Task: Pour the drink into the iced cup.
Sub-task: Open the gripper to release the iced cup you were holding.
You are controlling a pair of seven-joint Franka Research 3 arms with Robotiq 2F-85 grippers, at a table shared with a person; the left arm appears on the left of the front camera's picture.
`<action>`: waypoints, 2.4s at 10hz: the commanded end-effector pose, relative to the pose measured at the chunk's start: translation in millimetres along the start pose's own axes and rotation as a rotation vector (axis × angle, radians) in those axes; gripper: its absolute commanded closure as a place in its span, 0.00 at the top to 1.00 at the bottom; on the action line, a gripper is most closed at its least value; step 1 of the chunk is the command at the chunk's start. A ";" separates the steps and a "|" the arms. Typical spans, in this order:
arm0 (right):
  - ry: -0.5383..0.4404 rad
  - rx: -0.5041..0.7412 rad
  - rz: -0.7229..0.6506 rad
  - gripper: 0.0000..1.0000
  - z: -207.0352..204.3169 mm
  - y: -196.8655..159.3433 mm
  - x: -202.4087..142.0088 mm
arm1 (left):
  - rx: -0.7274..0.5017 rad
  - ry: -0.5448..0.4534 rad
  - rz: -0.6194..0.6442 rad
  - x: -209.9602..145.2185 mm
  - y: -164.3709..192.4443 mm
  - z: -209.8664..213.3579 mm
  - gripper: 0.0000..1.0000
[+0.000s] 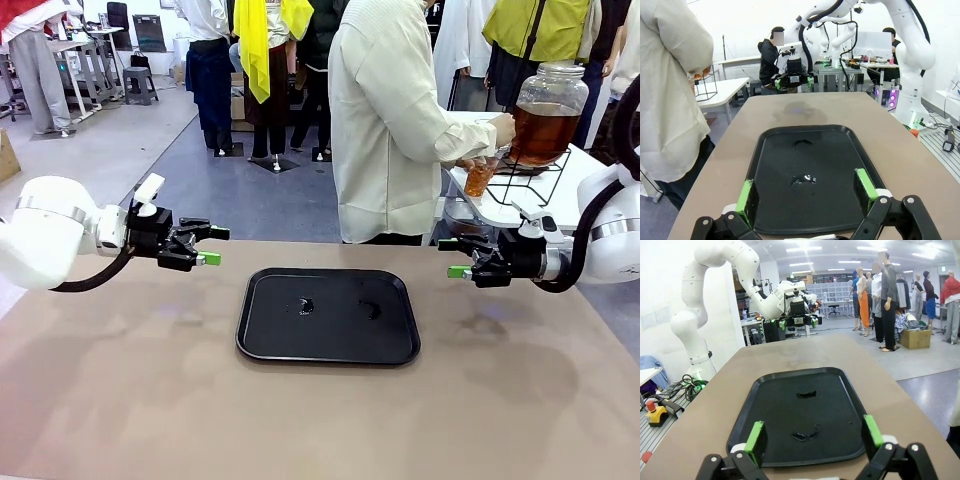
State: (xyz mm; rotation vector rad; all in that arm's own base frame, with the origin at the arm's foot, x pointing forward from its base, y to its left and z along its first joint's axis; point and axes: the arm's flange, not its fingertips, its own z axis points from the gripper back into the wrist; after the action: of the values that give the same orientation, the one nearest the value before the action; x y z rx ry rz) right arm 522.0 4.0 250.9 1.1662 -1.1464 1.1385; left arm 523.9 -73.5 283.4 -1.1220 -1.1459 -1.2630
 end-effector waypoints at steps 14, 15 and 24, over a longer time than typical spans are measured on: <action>0.000 0.001 0.006 1.00 -0.4 -0.3 3.3 | 0.011 0.001 -0.001 4.5 0.1 -1.0 1.00; 0.000 0.001 0.006 1.00 -0.4 -0.3 3.3 | 0.011 0.001 -0.001 4.5 0.1 -1.0 1.00; 0.000 0.001 0.006 1.00 -0.4 -0.3 3.3 | 0.011 0.001 -0.001 4.5 0.1 -1.0 1.00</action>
State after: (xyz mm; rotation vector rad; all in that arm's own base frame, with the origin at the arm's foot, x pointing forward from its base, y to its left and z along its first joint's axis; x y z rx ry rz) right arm 522.0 4.0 250.9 1.1662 -1.1464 1.1385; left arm 523.9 -73.5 283.4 -1.1220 -1.1458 -1.2630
